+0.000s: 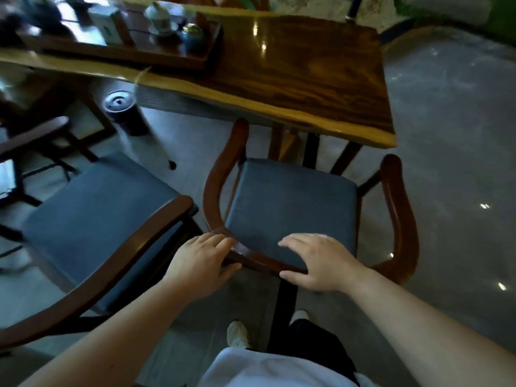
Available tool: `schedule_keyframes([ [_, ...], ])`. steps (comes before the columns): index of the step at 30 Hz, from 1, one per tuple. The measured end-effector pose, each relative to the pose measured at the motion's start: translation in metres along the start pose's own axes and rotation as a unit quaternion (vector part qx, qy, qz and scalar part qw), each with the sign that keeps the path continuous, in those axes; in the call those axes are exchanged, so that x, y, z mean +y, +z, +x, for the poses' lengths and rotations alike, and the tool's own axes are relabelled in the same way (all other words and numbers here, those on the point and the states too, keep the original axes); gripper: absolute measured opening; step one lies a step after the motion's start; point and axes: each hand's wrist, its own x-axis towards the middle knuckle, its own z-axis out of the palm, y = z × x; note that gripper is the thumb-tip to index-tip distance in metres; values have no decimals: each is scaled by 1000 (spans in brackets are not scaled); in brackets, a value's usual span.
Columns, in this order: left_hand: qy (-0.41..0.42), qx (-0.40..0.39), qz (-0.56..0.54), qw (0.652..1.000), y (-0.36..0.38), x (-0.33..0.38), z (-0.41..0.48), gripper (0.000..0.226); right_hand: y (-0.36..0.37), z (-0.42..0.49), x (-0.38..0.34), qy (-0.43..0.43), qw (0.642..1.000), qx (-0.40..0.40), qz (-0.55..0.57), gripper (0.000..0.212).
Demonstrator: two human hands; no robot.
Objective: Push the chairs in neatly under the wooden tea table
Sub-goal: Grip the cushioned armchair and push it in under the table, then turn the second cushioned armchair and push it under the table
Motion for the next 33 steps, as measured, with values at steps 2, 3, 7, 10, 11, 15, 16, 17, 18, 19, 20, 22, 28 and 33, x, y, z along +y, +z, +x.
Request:
schedule_keyframes([
  [2, -54, -12, 8, 998, -3, -18, -15, 47, -1, 25, -13, -28, 1000, -5, 0, 58],
  [3, -78, -16, 13, 997, -3, -26, -23, 46, -2, 36, -18, -44, 999, -7, 1, 56],
  [7, -164, -37, 28, 985, -6, -50, -57, 46, 2, 80, -32, -109, 994, -22, 13, 53],
  [10, -235, -53, 33, 970, -15, -61, -80, 47, 10, 115, -42, -159, 986, -48, 17, 54],
  [11, -257, -59, 34, 964, -18, -65, -89, 47, 14, 127, -48, -179, 982, -58, 16, 54],
  [15, -307, -75, 42, 948, -28, -83, -122, 42, 23, 165, -75, -246, 965, -88, 8, 52],
  [16, -318, -82, 45, 944, -31, -88, -132, 41, 25, 172, -84, -261, 960, -95, 5, 52],
  [17, -325, -93, 51, 940, -34, -93, -142, 40, 27, 179, -93, -276, 956, -104, 2, 53],
  [18, -326, -108, 61, 937, -38, -99, -151, 41, 28, 184, -101, -285, 952, -114, -3, 53],
  [19, -332, -125, 73, 932, -43, -108, -165, 42, 32, 193, -114, -298, 947, -122, -8, 54],
  [20, -331, -143, 85, 929, -48, -116, -174, 44, 34, 199, -122, -304, 944, -131, -11, 55],
  [22, -329, -175, 101, 923, -60, -137, -196, 50, 43, 213, -146, -318, 937, -148, -16, 58],
  [28, -279, -293, 158, 901, -80, -213, -258, 55, 85, 261, -240, -359, 917, -167, -46, 61],
  [33, -219, -359, 207, 883, -89, -278, -280, 61, 130, 294, -320, -332, 914, -227, -55, 68],
])
